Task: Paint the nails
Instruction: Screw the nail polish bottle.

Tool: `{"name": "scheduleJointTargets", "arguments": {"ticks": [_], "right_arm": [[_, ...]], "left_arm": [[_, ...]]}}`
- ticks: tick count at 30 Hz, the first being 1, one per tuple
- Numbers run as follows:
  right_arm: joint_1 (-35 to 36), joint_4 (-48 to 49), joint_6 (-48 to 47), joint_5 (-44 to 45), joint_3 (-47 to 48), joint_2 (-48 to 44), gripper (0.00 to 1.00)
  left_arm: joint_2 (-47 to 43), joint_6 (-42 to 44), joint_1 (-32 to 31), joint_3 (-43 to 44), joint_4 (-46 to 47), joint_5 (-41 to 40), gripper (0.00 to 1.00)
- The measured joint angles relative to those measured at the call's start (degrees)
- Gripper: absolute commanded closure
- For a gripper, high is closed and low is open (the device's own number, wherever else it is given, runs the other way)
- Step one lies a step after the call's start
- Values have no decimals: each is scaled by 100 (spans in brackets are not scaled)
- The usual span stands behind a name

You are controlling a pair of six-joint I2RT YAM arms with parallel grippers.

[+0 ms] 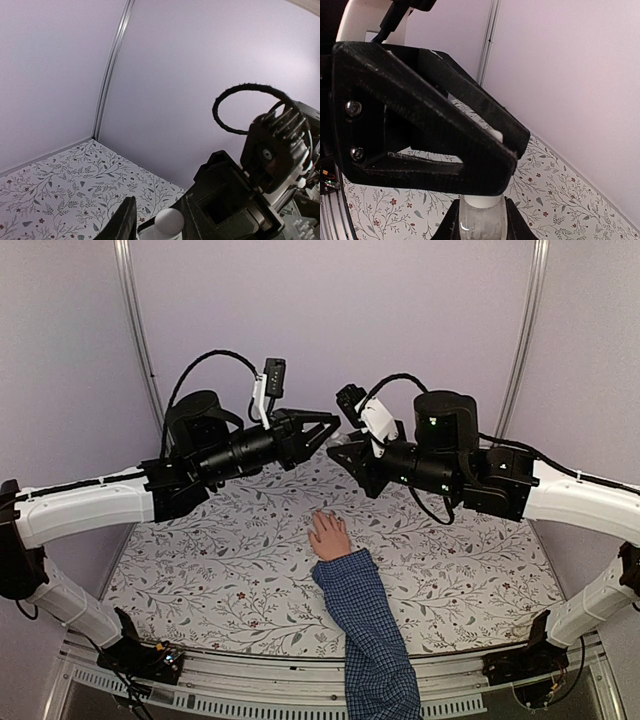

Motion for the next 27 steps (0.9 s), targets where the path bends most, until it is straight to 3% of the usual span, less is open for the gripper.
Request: {"name": "scheduleJointTargets", "arguments": {"ticks": [5, 11, 18, 27], "right_arm": [[31, -76, -55, 273, 4, 42, 100], [33, -90, -79, 382, 4, 42, 100], [7, -98, -140, 177, 2, -2, 100], [-144, -214, -190, -1080, -17, -352, 100]], "left_arm": [[74, -101, -15, 13, -4, 15, 78], [136, -87, -13, 63, -9, 114, 100], [149, -50, 44, 87, 13, 398, 100], [35, 297, 76, 107, 297, 1335, 100]]}}
